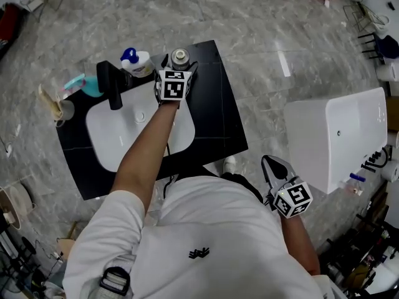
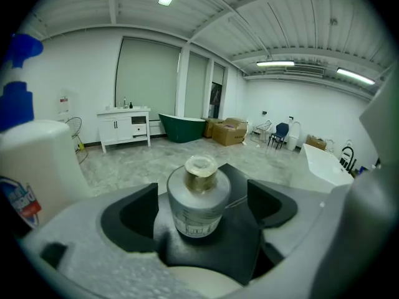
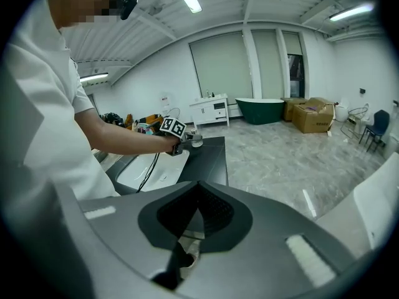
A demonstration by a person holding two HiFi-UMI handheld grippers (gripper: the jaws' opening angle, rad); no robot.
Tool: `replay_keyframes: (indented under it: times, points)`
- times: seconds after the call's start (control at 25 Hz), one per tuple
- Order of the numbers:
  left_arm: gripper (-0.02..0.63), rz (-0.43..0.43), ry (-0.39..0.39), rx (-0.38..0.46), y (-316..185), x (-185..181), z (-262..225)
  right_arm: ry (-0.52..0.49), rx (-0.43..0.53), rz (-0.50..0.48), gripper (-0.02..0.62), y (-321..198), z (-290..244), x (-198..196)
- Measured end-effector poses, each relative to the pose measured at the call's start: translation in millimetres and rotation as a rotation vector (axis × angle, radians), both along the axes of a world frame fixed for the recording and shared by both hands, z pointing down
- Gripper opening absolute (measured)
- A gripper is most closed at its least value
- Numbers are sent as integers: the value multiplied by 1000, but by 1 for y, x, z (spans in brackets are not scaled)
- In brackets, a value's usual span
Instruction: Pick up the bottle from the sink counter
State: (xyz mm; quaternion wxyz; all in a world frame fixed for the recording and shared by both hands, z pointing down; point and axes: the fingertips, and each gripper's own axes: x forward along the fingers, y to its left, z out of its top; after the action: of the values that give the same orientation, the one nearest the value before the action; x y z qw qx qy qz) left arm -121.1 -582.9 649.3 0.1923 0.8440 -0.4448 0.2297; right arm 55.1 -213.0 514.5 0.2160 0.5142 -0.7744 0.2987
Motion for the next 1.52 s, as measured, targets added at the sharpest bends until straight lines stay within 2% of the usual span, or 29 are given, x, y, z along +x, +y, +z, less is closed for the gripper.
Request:
replay_keyframes:
  times: [0.28, 0.48, 0.6, 0.72, 1.04, 1.28, 1.52]
  points:
    - [439, 22, -12, -15, -21, 8, 20, 14, -39, 24, 14, -2, 3, 0]
    - [423, 55, -25, 12, -32, 17, 26, 10, -54, 45, 14, -4, 7, 0]
    - [398, 61, -29, 5, -34, 19, 31, 9, -63, 57, 12, -2, 10, 0]
    - [344, 75, -43, 15, -36, 22, 32, 7, -67, 70, 14, -1, 12, 2]
    - [344, 69, -58, 16, -35, 20, 32, 3, -63, 92, 12, 4, 12, 3]
    - [344, 81, -53, 41, -29, 22, 16, -11, -50, 89, 12, 8, 13, 3]
    - [344, 82, -53, 62, -9, 22, -13, -30, -6, 40, 14, 15, 8, 1]
